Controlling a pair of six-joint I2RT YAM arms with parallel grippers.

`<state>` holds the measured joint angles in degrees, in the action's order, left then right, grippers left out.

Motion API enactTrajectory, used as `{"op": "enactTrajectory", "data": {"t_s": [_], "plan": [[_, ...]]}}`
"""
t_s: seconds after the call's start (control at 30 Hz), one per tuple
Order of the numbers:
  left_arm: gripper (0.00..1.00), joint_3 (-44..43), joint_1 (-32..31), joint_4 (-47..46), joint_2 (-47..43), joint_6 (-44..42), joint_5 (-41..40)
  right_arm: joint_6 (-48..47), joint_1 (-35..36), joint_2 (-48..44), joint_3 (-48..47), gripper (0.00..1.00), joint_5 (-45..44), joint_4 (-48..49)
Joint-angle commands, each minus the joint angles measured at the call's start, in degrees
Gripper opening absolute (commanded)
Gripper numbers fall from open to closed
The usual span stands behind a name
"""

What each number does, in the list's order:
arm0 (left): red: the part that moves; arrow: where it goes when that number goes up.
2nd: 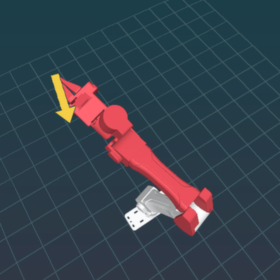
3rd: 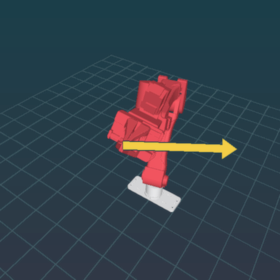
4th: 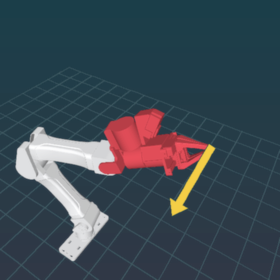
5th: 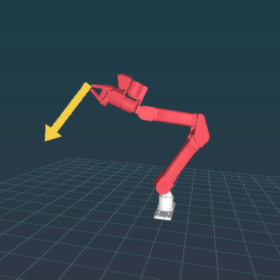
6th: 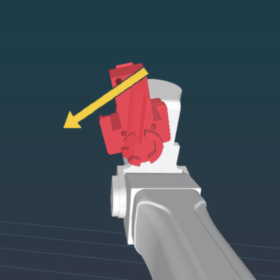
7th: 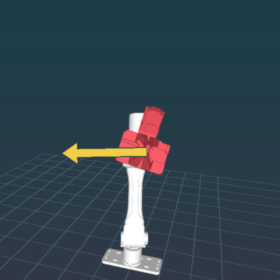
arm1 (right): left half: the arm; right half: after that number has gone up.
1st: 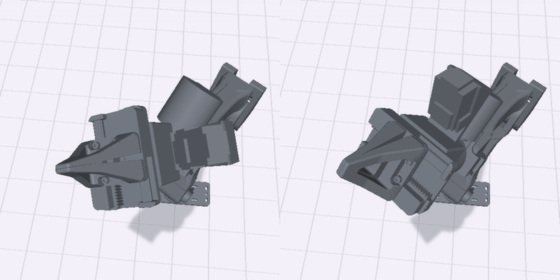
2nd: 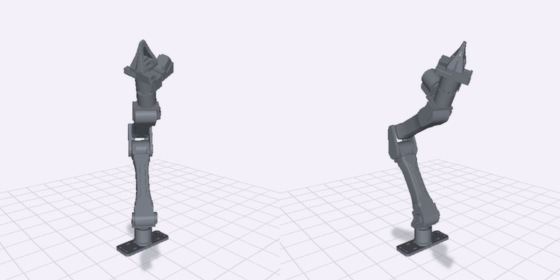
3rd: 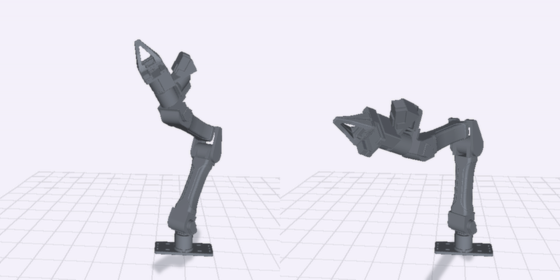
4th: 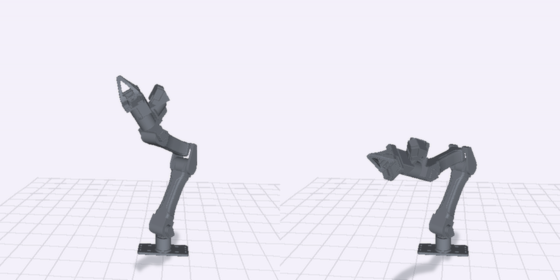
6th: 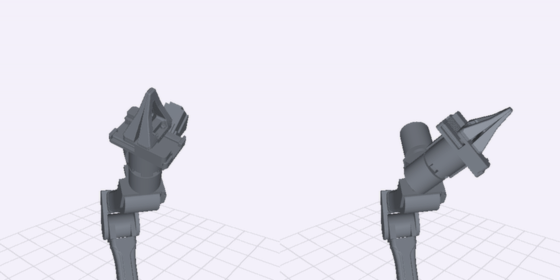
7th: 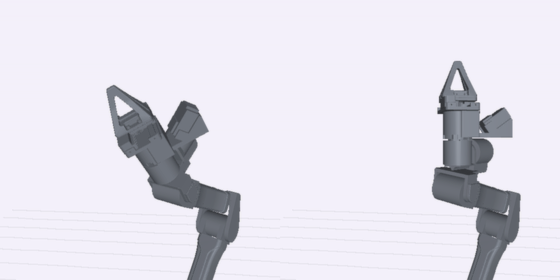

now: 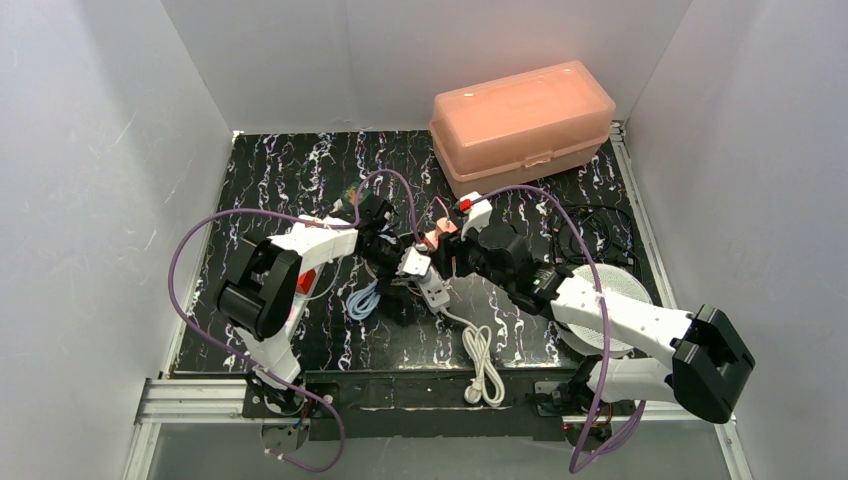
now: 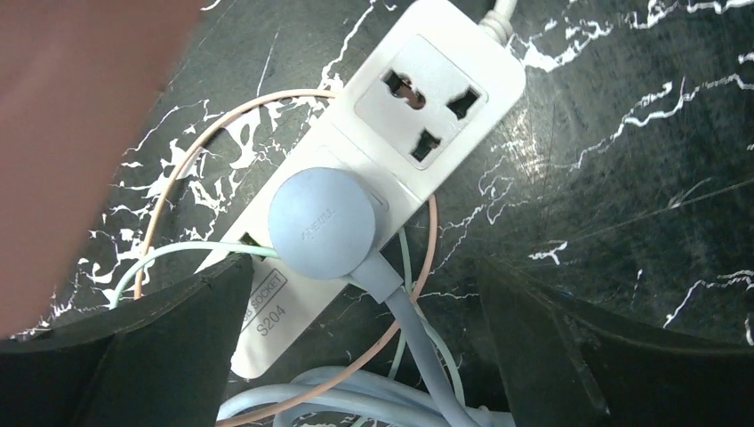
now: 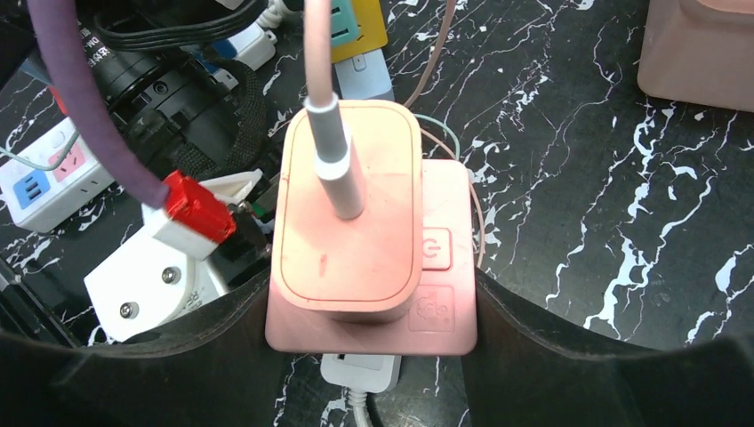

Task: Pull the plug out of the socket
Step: Remove the plug from the socket.

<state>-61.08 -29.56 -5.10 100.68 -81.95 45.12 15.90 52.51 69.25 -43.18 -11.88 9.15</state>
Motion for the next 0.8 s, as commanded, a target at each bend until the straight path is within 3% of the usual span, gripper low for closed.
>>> {"op": "enactTrajectory", "data": {"t_s": [0.0, 0.37, 0.6, 0.77], "plan": [[0.98, 1.8, -0.9, 4.1, -1.3, 10.3, -0.3, -1.3, 0.0, -2.0, -0.9, 0.01, -1.3, 2.3], [0.98, -1.5, 4.1, 15.0, -21.8, 24.4, 1.6, -0.1, -1.0, -9.6, -1.9, 0.01, 2.5, -8.3], [0.98, 4.3, 4.0, 18.1, -40.2, 32.1, 2.5, -1.7, -3.2, -4.9, -12.0, 0.01, 19.1, -23.2], [0.98, 3.3, 3.7, 17.7, -44.3, 39.8, 2.3, -5.5, -2.8, -0.8, -19.7, 0.01, 26.9, -31.7]]}}
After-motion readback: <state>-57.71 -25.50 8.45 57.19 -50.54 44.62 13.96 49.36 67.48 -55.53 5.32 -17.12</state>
